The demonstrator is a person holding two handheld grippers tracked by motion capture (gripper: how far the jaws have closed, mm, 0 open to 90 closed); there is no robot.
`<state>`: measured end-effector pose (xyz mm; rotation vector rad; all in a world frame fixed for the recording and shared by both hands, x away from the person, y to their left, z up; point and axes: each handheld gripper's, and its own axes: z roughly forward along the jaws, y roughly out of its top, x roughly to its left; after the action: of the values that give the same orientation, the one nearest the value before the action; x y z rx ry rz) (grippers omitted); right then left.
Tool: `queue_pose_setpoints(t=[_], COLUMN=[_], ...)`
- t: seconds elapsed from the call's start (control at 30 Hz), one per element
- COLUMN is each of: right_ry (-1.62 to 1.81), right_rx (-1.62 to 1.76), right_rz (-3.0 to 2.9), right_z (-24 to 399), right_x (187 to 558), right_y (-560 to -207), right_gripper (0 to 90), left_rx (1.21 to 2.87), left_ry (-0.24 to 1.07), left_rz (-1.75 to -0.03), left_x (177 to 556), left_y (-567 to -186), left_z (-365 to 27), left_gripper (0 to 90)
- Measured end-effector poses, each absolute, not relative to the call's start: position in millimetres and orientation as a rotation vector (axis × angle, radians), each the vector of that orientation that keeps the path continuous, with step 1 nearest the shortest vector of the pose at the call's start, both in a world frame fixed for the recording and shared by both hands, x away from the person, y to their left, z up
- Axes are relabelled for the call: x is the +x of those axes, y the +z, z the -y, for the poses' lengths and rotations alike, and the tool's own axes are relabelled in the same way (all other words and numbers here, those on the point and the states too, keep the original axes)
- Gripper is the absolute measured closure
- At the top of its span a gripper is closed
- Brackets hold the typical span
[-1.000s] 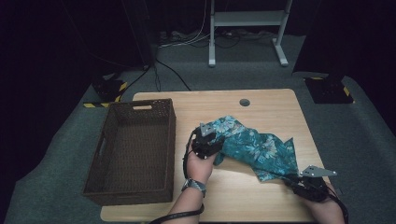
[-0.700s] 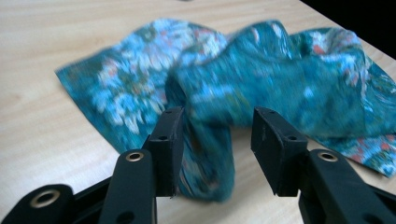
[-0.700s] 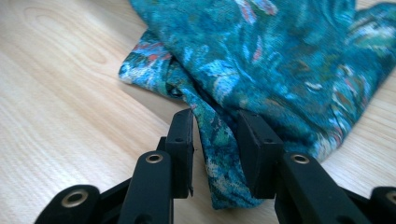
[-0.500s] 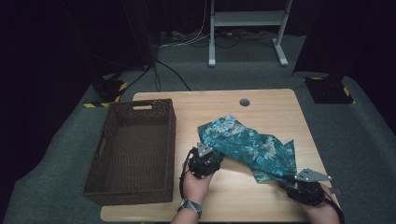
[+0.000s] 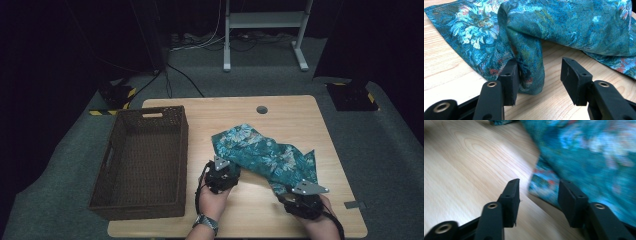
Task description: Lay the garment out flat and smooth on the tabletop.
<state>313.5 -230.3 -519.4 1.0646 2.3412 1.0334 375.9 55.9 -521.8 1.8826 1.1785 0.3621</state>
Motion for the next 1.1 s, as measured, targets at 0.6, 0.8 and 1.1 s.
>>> queue_pose_setpoints(t=[0.6, 0.8, 1.1], right_ry=[0.918, 0.921, 0.976], right_rx=[1.103, 1.096, 1.119], right_rz=[-2.267, -2.286, -2.341], right_z=[227.2, 232.1, 251.6], right_x=[326.3, 322.0, 307.8], right_y=[-533.4, -531.6, -523.0], right_gripper=[85.1, 88.1, 88.2], left_rx=[1.854, 1.82, 1.834], left_ry=[0.363, 0.366, 0.39], left_rz=[-1.172, -1.173, -1.144], left_x=[378.5, 384.9, 396.6], left_y=[-518.5, -507.5, -497.4], left_z=[-56.1, -57.7, -53.3], left_gripper=[50.5, 50.2, 61.1])
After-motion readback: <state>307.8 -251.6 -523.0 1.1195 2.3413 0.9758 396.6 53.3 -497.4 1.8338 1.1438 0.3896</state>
